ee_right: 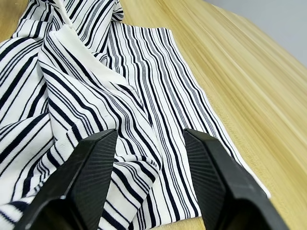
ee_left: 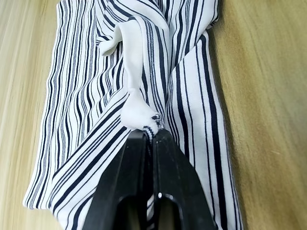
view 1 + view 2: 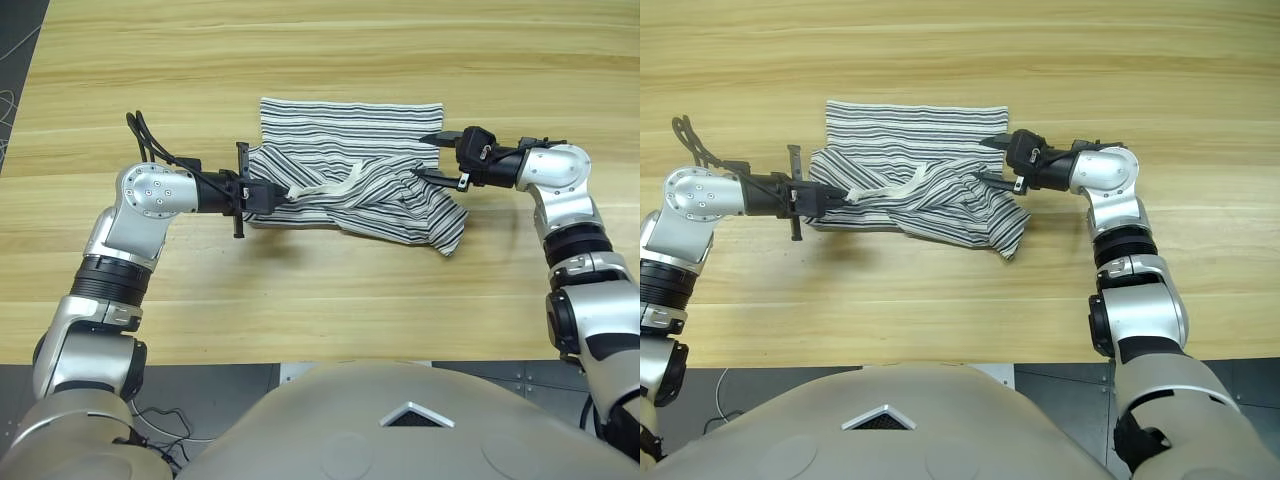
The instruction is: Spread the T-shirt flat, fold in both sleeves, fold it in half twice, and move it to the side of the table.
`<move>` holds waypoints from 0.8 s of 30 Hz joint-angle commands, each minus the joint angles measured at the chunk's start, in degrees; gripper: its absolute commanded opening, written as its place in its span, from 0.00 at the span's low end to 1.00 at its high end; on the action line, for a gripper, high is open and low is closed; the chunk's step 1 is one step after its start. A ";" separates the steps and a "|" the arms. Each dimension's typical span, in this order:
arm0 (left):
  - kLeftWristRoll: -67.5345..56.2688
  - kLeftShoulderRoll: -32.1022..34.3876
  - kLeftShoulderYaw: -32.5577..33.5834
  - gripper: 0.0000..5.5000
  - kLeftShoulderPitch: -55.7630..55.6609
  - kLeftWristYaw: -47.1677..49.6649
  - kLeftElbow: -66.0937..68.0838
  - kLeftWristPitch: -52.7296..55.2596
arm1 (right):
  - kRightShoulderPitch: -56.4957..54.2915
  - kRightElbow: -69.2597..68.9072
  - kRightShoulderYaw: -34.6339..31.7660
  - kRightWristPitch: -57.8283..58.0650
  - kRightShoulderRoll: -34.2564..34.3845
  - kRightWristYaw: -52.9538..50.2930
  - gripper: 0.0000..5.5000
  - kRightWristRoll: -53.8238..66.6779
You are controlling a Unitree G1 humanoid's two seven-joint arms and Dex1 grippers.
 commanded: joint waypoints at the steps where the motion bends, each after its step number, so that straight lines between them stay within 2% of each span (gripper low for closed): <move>1: -2.11 -0.05 1.07 0.02 0.05 -0.52 -2.42 0.57 | -2.00 0.30 0.60 -0.68 0.56 -0.21 0.46 -1.00; 7: -8.56 2.07 5.29 0.02 1.99 -0.87 -13.18 3.55 | -2.09 -0.75 0.90 1.24 1.89 3.09 0.46 0.61; 14: -8.23 5.75 7.44 0.02 8.56 -0.28 -23.72 6.55 | -0.63 -7.96 0.15 9.80 2.54 11.60 0.46 7.12; 20: -6.95 9.28 8.49 0.02 18.00 -0.19 -30.62 7.31 | -1.75 -10.76 2.01 13.57 1.83 15.84 0.46 6.26; 24: -7.33 10.28 8.94 0.02 20.86 -0.14 -36.44 8.40 | -6.10 -5.86 4.79 13.56 2.35 16.61 0.46 2.61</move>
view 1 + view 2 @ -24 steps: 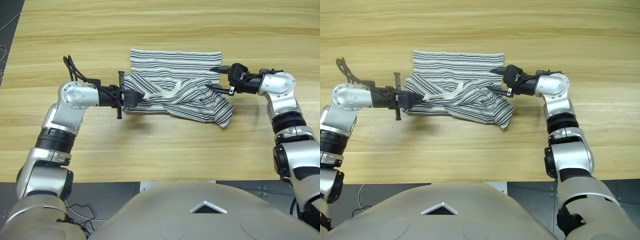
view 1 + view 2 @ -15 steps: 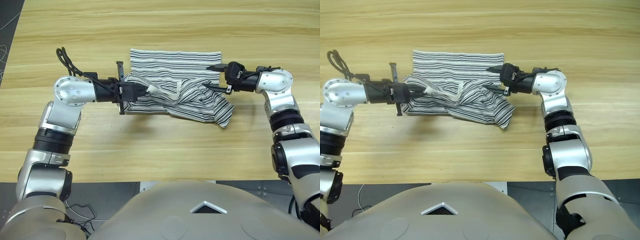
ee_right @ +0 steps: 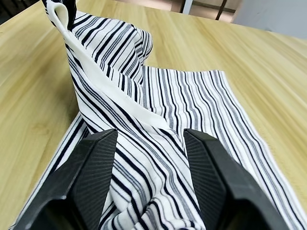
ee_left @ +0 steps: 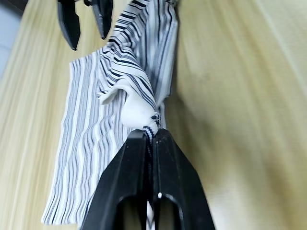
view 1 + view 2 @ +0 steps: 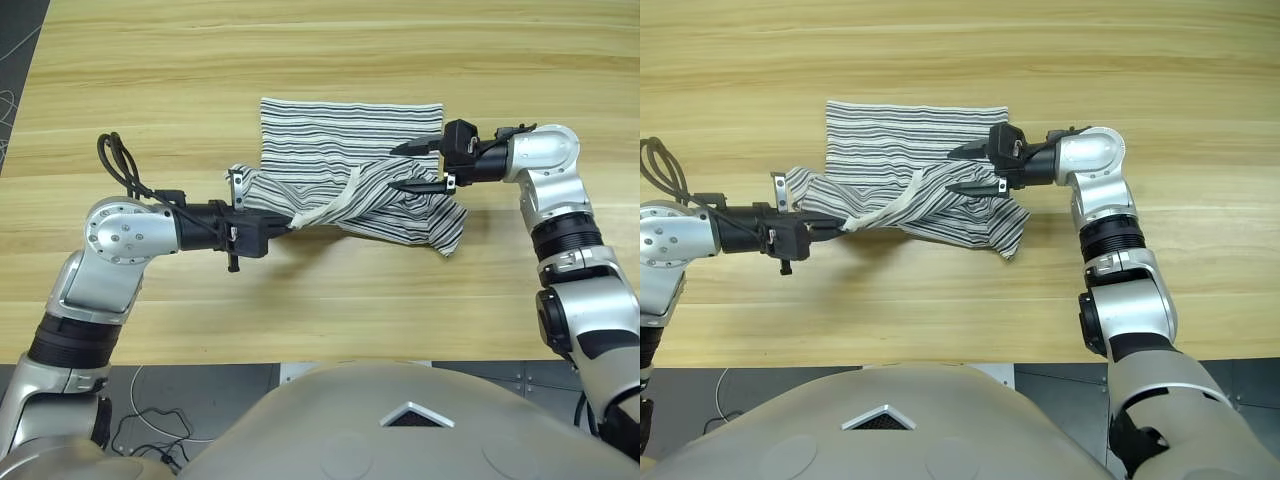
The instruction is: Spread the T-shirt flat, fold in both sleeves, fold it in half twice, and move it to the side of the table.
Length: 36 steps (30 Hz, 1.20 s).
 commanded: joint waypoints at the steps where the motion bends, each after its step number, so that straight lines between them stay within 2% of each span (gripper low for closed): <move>1: 0.15 1.63 0.79 0.02 1.82 0.07 -5.29 1.38 | -6.15 5.76 2.63 -0.10 0.34 0.23 0.46 -4.29; 7: 0.88 1.70 0.26 0.02 2.44 0.17 -7.91 2.28 | -13.89 17.18 5.03 -2.52 4.81 -4.04 0.46 -10.17; 14: 2.44 1.12 -0.76 0.02 2.40 0.46 -8.36 1.81 | -16.53 23.05 8.13 -2.63 8.67 -2.86 0.46 -14.84; 19: 2.74 1.03 -1.22 0.02 2.23 0.63 -7.87 1.47 | -19.54 27.82 8.42 -1.73 10.06 -7.28 0.46 -17.77; 25: 3.04 1.16 -1.97 0.02 2.43 0.55 -7.18 0.82 | -21.41 29.70 7.55 -2.20 10.80 -9.27 0.46 -18.53; 34: 4.19 0.57 -2.67 0.02 1.87 1.04 -6.25 -0.25 | -19.72 30.72 9.74 -2.82 11.98 -9.23 0.46 -22.34; 36: 4.35 0.52 -2.71 0.02 1.84 1.13 -6.13 -0.39 | -19.59 30.89 9.62 -2.86 12.10 -9.82 0.40 -22.68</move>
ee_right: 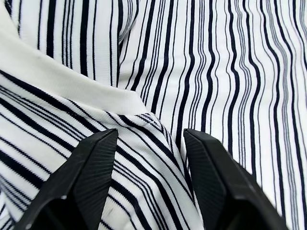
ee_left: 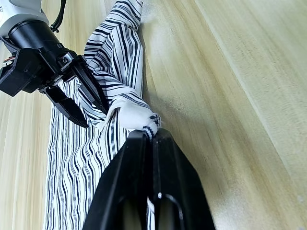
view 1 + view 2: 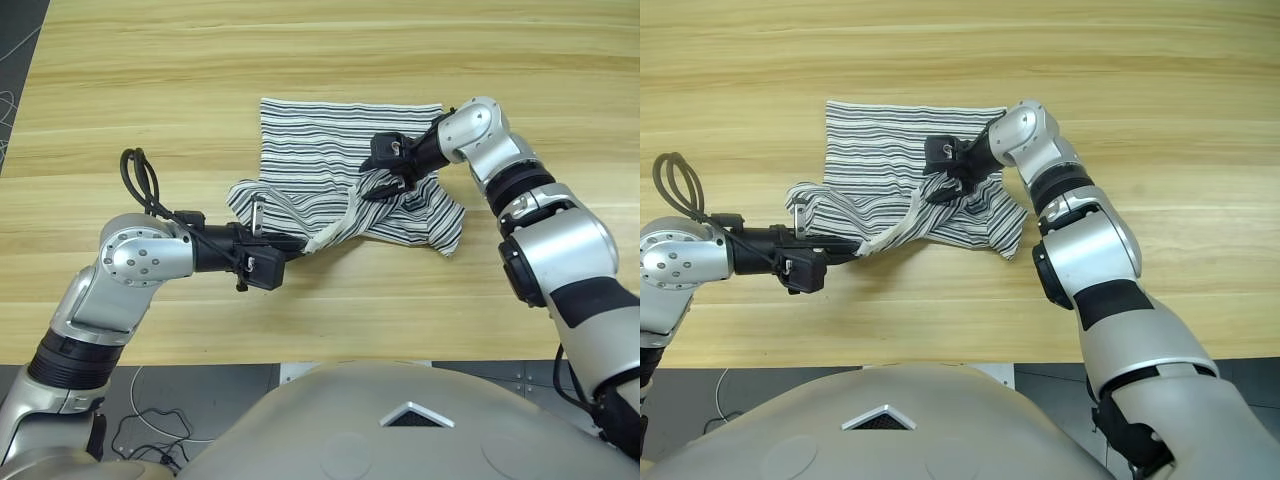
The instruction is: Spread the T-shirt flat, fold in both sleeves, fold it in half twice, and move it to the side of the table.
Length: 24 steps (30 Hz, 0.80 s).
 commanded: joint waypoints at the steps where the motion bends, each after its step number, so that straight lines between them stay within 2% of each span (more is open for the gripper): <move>1: 0.88 -0.15 -0.38 0.02 -0.51 0.70 0.39 -0.46 | 0.26 0.69 0.37 -0.16 0.30 -0.86 0.37 -1.40; 11: 2.57 -0.95 -1.16 0.02 -1.33 1.89 3.49 -1.65 | 0.13 -0.17 -1.09 -2.63 -1.28 -0.61 0.02 -0.76; 19: 2.53 -1.74 -1.08 0.02 -2.34 2.14 4.65 -1.52 | 1.79 -7.51 -6.82 -7.16 -5.60 6.37 0.02 6.65; 24: 1.56 -1.99 0.34 0.02 -3.55 2.64 5.19 -1.01 | 8.38 -19.60 -9.12 -6.46 -10.55 12.12 0.02 12.76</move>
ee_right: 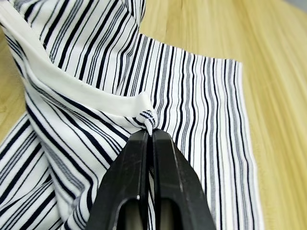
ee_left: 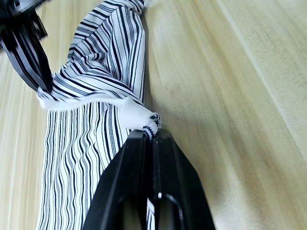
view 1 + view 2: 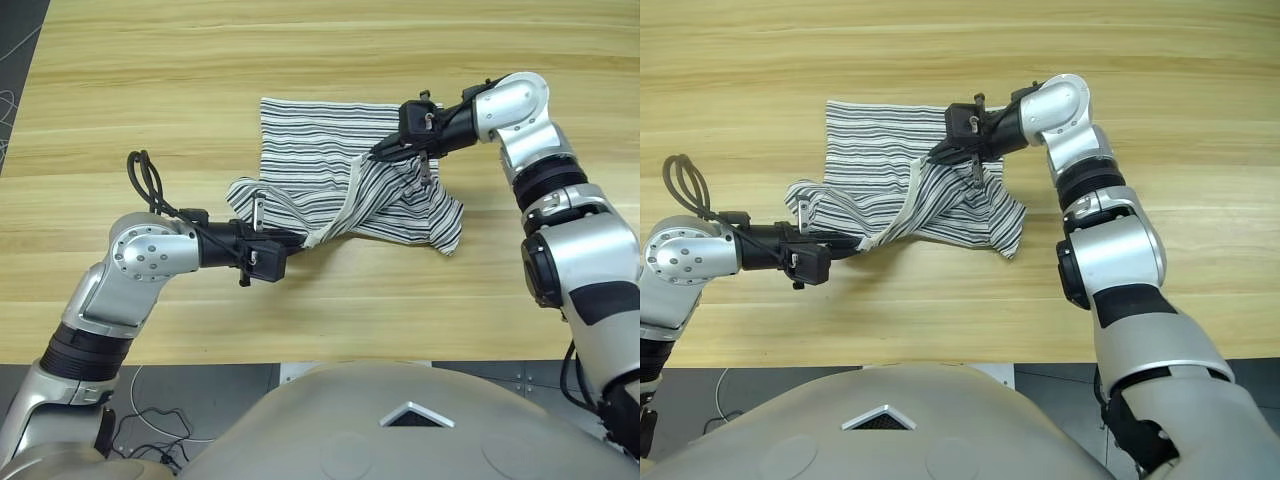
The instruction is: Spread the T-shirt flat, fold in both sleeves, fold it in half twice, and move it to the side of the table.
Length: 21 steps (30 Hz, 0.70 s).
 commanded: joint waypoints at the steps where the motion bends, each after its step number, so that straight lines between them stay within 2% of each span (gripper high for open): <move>1: -1.00 0.07 2.26 0.02 -1.62 1.53 0.42 0.32 | 7.02 -12.03 -1.53 1.92 -4.53 5.16 0.02 5.35; 5: -3.04 0.76 4.32 0.02 -1.70 1.43 1.28 2.40 | 19.04 -31.44 -1.13 9.17 -9.28 8.99 0.02 11.80; 7: -3.55 1.51 4.84 0.02 -0.52 0.90 1.32 3.61 | 25.73 -44.20 -1.21 16.95 -13.75 11.57 0.02 16.86; 14: -8.64 6.59 13.41 0.02 19.63 -0.84 -14.38 9.41 | 45.59 -84.50 -1.43 44.71 -33.50 14.75 0.02 36.46; 17: -8.26 8.02 14.31 0.02 27.57 -1.78 -18.90 10.49 | 49.15 -89.97 -1.77 49.44 -36.32 13.80 0.02 38.98; 21: -9.28 10.09 15.67 0.02 31.17 -3.57 -25.04 13.47 | 53.55 -91.68 0.16 49.86 -39.35 12.76 0.02 35.84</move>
